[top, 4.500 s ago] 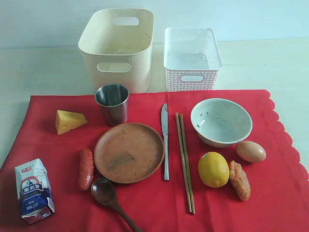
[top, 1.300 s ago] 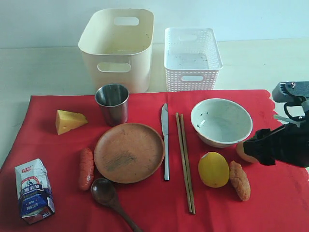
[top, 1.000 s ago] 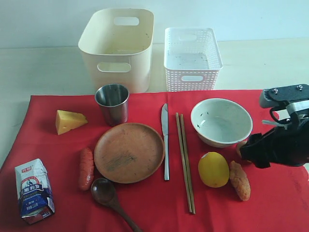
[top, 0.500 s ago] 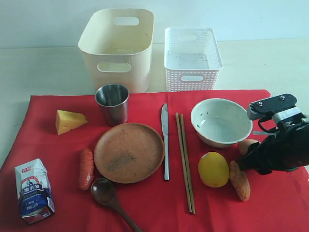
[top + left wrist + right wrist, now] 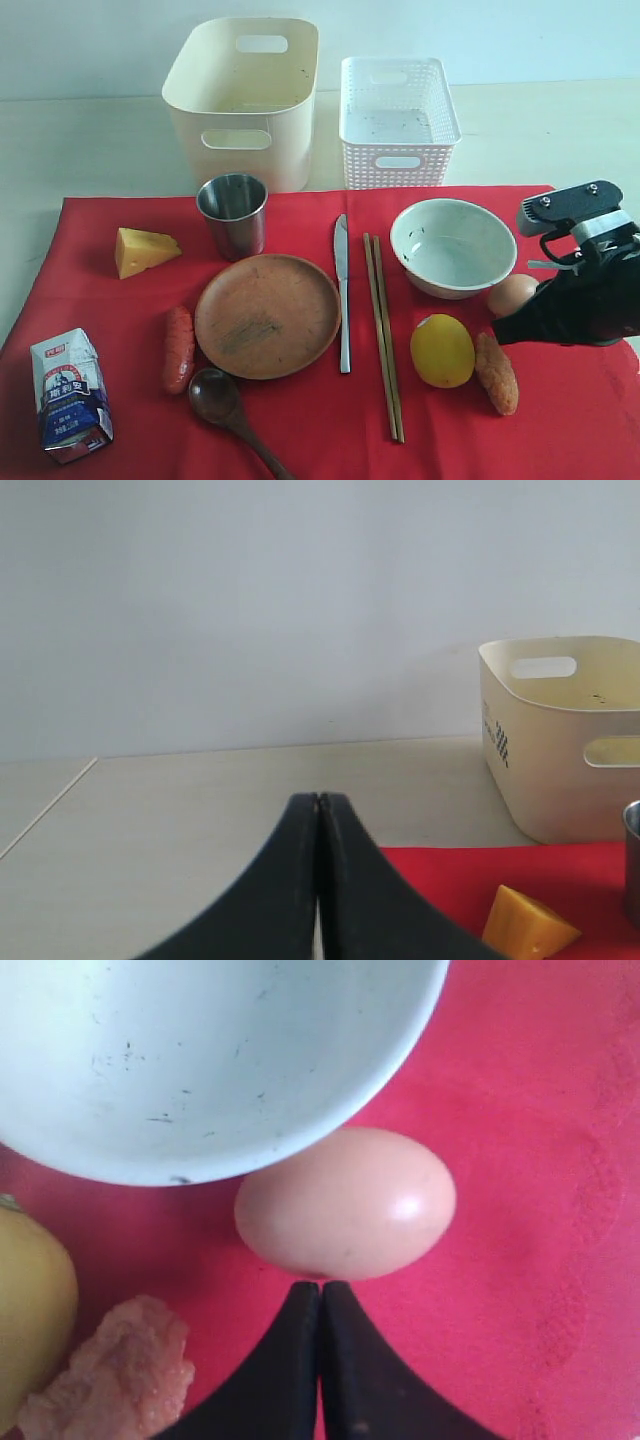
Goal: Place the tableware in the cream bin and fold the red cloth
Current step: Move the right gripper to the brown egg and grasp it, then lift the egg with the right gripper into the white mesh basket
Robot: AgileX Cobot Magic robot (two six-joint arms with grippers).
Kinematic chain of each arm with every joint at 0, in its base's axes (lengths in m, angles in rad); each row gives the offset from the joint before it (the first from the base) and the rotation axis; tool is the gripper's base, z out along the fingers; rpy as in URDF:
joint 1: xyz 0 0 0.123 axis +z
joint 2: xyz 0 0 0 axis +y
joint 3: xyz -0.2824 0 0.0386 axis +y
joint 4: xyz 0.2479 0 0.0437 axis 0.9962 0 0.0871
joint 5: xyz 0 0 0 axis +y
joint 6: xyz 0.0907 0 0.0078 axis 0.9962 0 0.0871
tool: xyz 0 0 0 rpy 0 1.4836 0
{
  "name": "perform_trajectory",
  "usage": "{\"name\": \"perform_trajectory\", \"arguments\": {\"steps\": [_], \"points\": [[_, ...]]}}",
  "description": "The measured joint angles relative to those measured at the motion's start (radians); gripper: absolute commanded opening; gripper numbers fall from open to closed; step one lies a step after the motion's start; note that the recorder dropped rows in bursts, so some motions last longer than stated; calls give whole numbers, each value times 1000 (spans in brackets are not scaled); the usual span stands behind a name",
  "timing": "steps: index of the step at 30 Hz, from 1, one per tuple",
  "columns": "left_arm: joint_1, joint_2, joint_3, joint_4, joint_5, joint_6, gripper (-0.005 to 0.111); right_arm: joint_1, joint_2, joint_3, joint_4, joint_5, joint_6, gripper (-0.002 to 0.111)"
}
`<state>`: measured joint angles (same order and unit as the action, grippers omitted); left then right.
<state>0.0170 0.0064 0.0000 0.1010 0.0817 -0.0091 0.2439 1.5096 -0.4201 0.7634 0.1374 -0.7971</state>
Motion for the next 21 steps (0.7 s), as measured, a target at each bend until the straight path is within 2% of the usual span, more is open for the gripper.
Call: {"name": "perform_trajectory", "arguments": {"steps": [5,8,11,21], "points": [[0,0,0,0,0,0,0,0,0,0,0,4,34,51],[0,0,0,0,0,0,0,0,0,0,0,4,58,65],[0,0,0,0,0,0,0,0,-9,0,0,0,68,69],[0,0,0,0,0,0,0,0,-18,-14,-3,-125,70,70]]}}
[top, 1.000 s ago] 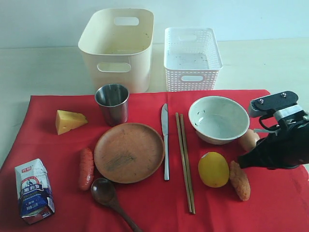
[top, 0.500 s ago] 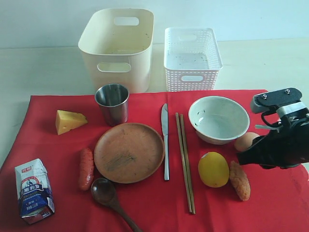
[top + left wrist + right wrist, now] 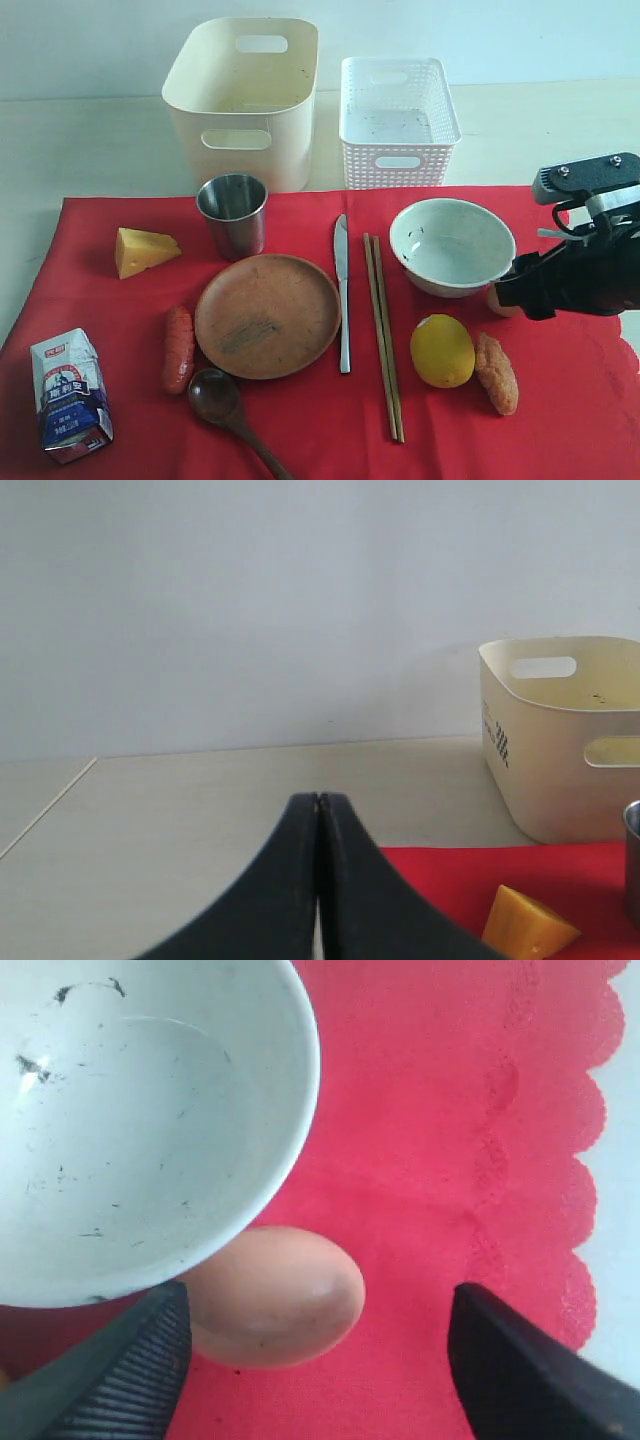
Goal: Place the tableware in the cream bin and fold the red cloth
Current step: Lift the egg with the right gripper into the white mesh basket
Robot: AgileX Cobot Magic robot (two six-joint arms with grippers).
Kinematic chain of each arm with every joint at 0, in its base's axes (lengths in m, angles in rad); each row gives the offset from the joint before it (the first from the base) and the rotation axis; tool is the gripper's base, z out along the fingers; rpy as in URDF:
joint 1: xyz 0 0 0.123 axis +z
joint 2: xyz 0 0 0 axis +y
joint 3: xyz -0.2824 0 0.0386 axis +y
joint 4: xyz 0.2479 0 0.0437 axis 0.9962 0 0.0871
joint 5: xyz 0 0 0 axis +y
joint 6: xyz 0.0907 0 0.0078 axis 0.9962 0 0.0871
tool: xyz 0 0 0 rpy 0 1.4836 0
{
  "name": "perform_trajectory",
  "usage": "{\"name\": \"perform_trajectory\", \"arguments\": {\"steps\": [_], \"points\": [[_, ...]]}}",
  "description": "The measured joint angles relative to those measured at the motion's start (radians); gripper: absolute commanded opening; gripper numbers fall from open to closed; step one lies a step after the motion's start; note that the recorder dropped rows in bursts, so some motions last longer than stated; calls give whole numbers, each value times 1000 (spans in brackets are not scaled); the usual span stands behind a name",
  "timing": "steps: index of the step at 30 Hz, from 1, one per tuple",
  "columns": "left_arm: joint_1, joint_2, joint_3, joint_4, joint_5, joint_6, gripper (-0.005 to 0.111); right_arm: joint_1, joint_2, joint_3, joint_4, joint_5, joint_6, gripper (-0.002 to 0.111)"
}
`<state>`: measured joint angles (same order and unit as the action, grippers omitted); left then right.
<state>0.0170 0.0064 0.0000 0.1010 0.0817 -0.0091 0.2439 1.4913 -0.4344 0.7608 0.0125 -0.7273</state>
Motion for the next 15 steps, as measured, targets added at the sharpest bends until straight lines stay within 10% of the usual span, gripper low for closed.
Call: {"name": "perform_trajectory", "arguments": {"steps": [15], "points": [[0,0,0,0,0,0,0,0,182,-94,-50,45,-6,79]]}}
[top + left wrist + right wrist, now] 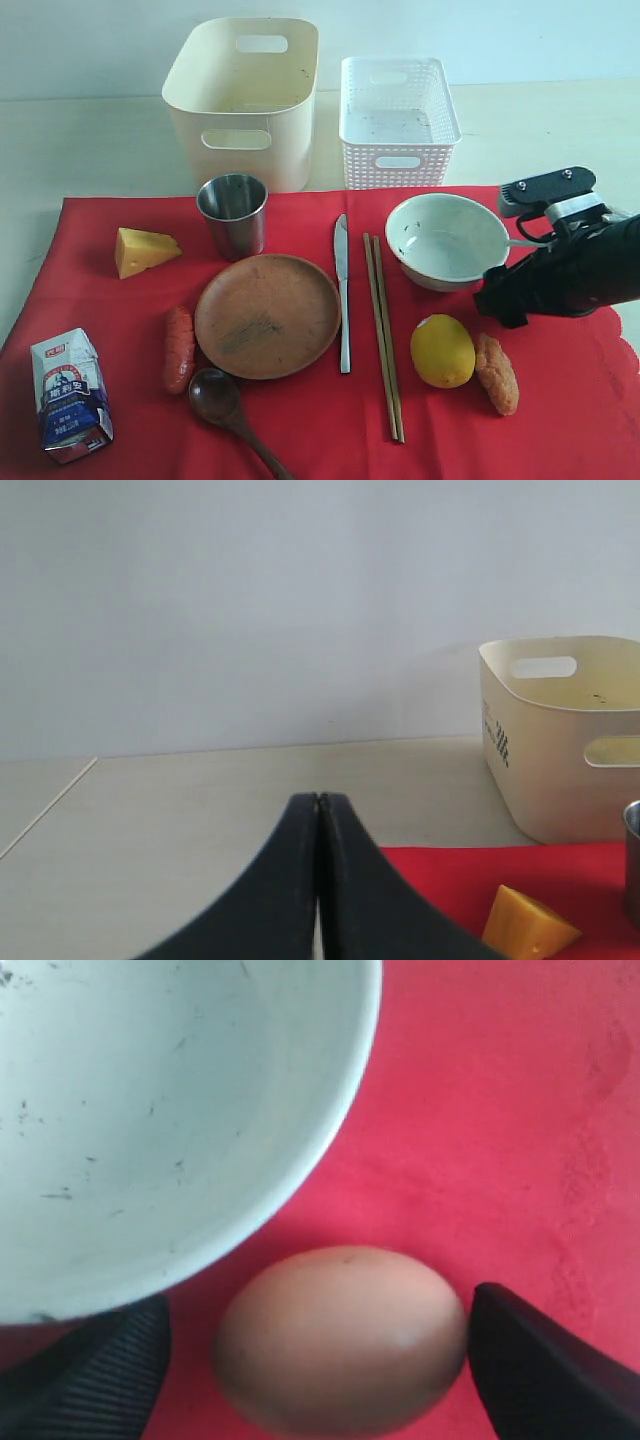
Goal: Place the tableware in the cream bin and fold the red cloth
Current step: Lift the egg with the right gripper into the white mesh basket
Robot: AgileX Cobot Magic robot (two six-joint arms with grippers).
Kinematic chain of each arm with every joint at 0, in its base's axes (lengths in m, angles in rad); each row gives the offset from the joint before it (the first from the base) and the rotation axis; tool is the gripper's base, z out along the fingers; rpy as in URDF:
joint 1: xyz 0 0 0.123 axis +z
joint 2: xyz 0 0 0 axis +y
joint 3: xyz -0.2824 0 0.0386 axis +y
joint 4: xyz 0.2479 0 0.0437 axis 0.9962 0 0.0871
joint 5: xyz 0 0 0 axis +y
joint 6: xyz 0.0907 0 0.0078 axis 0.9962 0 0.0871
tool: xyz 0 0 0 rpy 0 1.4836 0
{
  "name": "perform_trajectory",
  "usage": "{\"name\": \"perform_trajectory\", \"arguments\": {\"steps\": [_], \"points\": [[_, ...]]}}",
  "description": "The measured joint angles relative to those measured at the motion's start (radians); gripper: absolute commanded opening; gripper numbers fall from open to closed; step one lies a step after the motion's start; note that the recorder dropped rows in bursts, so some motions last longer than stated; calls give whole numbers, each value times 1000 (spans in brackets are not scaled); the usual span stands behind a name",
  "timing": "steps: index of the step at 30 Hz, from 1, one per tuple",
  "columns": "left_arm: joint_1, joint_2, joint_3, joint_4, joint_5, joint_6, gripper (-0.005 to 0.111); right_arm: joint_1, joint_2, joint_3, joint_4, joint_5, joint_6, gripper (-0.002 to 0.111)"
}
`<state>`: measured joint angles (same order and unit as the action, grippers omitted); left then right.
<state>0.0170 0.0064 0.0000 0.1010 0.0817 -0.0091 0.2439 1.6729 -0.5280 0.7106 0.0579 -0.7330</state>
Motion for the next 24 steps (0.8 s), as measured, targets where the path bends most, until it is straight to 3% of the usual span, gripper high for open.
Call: {"name": "perform_trajectory", "arguments": {"steps": [6,17,20,24], "points": [[0,0,0,0,0,0,0,0,16,-31,-30,0,-2,76],[0,0,0,0,0,0,0,0,16,-34,-91,25,-2,12],[0,0,0,0,0,0,0,0,11,-37,-96,53,-2,0],[0,0,0,0,0,0,0,0,-60,-37,-100,104,-2,0]]}}
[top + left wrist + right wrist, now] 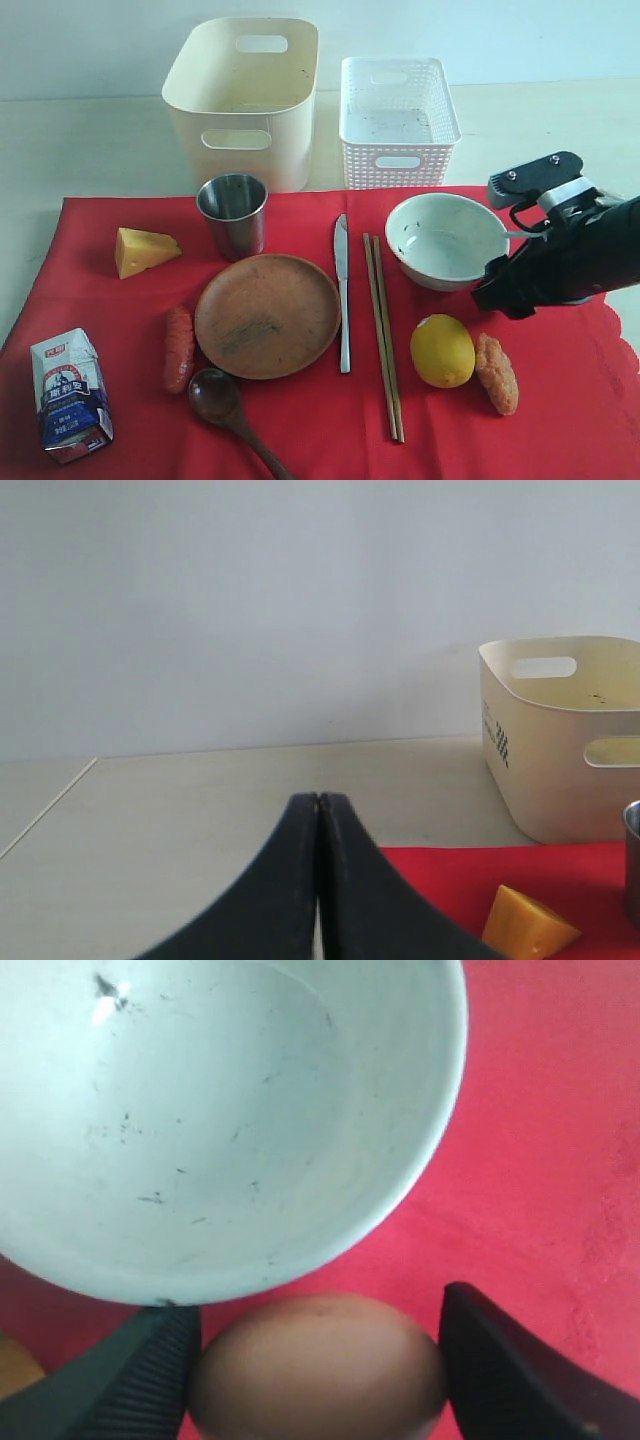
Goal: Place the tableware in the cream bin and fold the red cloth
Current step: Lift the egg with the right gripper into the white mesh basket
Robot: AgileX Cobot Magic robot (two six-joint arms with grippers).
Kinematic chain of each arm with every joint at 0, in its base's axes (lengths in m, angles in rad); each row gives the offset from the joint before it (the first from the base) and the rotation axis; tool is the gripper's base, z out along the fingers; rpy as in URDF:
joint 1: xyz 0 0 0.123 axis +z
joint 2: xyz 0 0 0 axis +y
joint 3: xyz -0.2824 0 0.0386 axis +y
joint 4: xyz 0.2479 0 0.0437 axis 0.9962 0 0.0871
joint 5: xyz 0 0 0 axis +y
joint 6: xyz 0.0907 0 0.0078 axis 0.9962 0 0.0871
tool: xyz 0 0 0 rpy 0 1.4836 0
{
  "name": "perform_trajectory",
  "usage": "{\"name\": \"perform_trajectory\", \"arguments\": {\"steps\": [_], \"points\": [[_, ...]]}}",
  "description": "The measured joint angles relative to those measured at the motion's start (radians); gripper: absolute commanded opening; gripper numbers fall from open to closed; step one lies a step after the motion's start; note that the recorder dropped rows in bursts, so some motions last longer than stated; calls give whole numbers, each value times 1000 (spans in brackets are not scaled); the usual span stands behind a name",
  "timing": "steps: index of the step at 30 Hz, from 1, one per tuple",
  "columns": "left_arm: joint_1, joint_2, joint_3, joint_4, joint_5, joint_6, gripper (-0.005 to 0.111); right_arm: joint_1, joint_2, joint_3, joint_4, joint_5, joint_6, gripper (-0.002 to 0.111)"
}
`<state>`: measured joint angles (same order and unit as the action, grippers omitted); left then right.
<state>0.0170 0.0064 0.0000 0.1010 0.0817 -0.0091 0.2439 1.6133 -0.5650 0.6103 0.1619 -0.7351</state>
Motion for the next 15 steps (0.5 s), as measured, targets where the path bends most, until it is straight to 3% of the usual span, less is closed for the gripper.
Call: {"name": "perform_trajectory", "arguments": {"steps": [8,15], "points": [[0,0,0,0,0,0,0,0,-197,0,-8,113,2,0],[0,0,0,0,0,0,0,0,-282,-16,41,-23,40,0]]}}
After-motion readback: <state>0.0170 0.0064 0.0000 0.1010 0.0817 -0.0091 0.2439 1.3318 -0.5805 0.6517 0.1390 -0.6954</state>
